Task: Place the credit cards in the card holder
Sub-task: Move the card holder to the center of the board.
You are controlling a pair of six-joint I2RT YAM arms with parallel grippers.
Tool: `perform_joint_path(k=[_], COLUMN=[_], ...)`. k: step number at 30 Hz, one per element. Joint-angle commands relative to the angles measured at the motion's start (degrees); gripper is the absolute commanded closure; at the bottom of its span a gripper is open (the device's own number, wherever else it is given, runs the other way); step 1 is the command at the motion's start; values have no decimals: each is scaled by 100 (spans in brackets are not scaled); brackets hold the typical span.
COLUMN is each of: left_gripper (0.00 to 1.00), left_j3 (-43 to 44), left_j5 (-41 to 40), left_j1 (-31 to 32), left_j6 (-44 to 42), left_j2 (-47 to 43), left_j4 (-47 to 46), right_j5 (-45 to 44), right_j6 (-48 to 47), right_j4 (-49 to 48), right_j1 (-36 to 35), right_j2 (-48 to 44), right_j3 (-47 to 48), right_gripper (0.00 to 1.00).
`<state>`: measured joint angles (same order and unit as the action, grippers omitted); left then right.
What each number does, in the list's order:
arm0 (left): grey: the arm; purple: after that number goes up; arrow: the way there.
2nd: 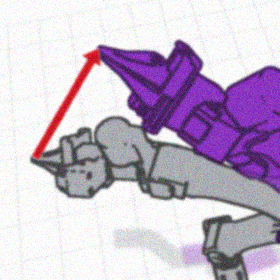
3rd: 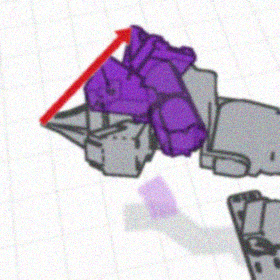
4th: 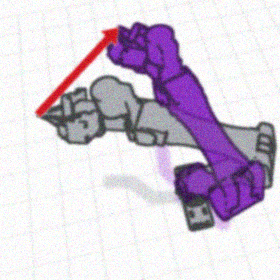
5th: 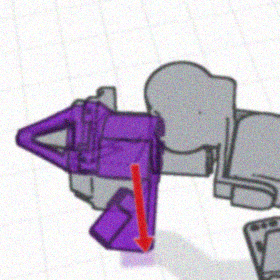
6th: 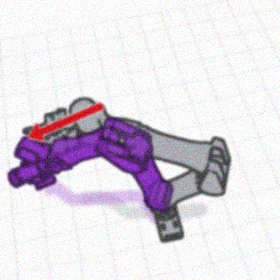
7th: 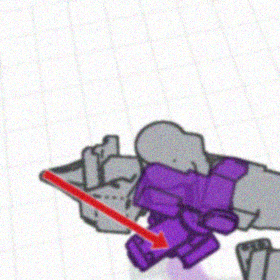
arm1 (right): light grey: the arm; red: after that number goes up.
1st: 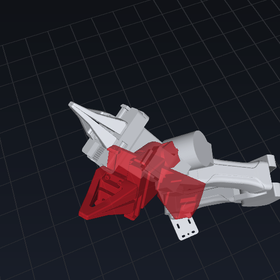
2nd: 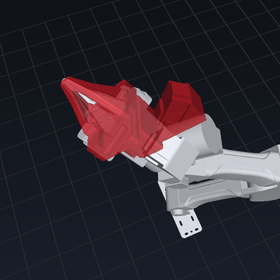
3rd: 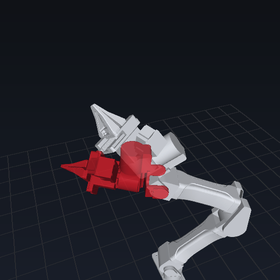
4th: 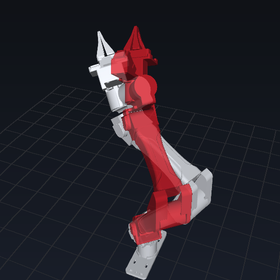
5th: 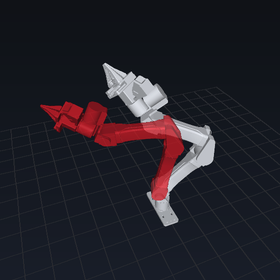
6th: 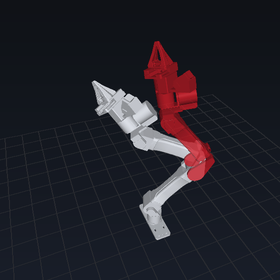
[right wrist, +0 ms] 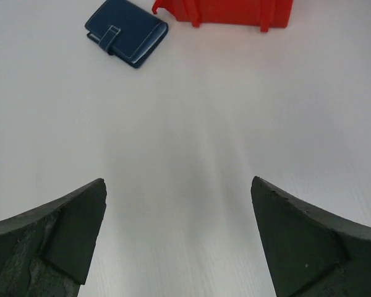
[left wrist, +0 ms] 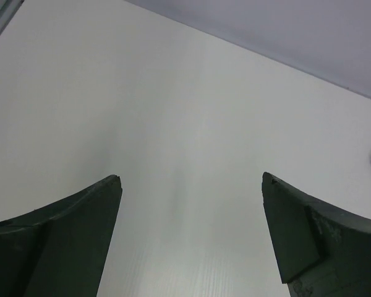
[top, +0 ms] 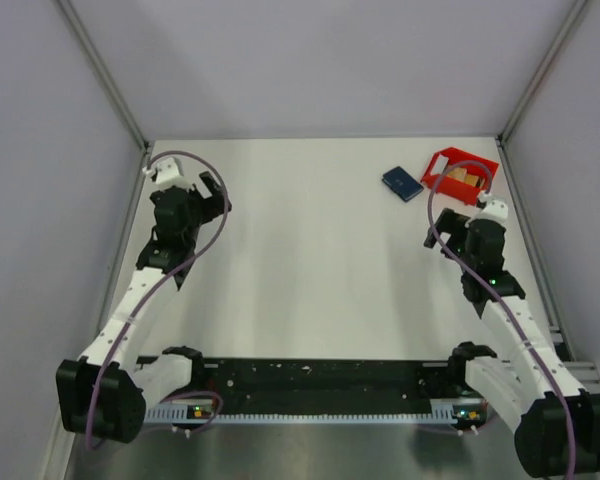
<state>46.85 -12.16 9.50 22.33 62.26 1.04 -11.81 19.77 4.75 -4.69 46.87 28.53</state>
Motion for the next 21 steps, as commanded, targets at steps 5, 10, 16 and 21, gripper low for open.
perform_joint_path(k=[5, 10, 16, 21], left_gripper=[2, 2, 2, 2], left_j3=[114, -122, -378, -510], left_j5=[-525, 46, 503, 1005], left_j1=[-9, -18, -18, -18], left_j6=[1449, 1371, 1081, 993], left_j2=[-425, -565, -654, -671], left_j4=[793, 408, 142, -42], right_j5=[1654, 2042, 2202, 2193], right_j6=[431, 238, -122, -315], right_j4=[455, 457, 728, 1414], right_j1=[64, 64, -199, -322], right_j2=[1050, 2359, 4327, 5813], right_j3=[1389, 2331, 4104, 5950], right_gripper=[1, 1, 1, 4])
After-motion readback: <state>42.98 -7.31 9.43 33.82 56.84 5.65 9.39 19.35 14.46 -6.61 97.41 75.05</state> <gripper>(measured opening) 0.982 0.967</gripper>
